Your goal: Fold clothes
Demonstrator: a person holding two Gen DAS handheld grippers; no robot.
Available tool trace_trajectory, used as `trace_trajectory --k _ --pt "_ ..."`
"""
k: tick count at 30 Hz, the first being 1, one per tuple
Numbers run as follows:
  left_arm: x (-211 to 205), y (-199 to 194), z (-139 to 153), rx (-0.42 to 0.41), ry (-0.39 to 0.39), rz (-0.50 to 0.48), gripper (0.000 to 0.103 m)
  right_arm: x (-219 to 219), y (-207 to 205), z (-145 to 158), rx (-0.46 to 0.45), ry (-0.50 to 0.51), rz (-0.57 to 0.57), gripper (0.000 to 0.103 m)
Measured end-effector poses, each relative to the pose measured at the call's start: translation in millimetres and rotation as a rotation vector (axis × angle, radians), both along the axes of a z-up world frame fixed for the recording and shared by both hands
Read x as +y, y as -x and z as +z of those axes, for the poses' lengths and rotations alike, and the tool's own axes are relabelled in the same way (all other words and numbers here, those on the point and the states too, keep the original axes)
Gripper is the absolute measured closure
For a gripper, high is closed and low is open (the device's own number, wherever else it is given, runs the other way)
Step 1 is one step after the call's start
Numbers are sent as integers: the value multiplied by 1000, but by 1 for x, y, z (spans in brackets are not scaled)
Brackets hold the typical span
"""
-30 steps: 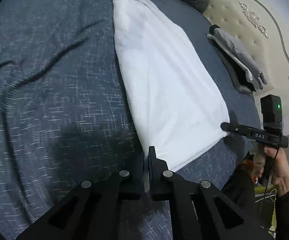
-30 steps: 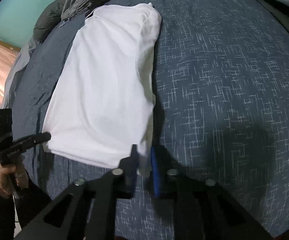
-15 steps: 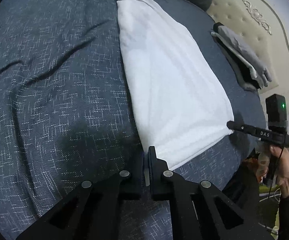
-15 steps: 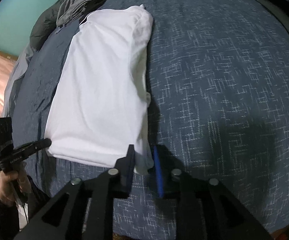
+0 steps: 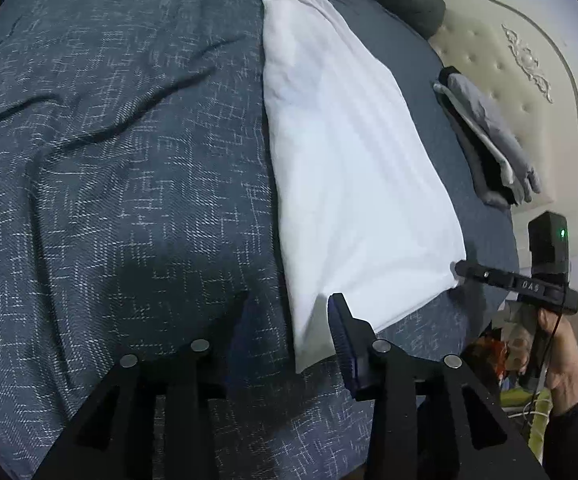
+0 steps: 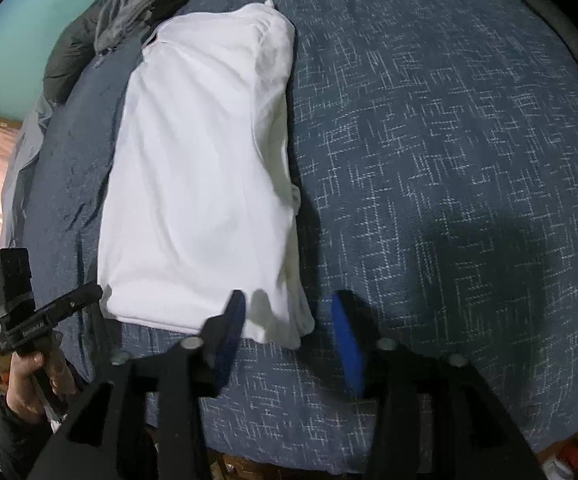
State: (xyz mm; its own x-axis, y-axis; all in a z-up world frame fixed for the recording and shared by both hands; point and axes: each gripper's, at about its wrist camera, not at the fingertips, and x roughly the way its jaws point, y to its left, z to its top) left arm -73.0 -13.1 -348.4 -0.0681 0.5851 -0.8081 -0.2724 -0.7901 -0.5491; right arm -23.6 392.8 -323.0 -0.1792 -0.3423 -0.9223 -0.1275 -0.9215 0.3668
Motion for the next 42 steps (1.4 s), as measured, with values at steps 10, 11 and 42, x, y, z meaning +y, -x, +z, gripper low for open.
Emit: trace_trajectory --k 10,11,42 --pt "5 -3 -14 -30 -24 18 61 -16 2 -9 -15 -32 65 52" --pt "5 -4 -14 -27 -22 20 61 -19 2 -9 -16 -31 80 52" --pt "53 -13 36 95 93 40 94 -7 -9 27 119 132 173 94"
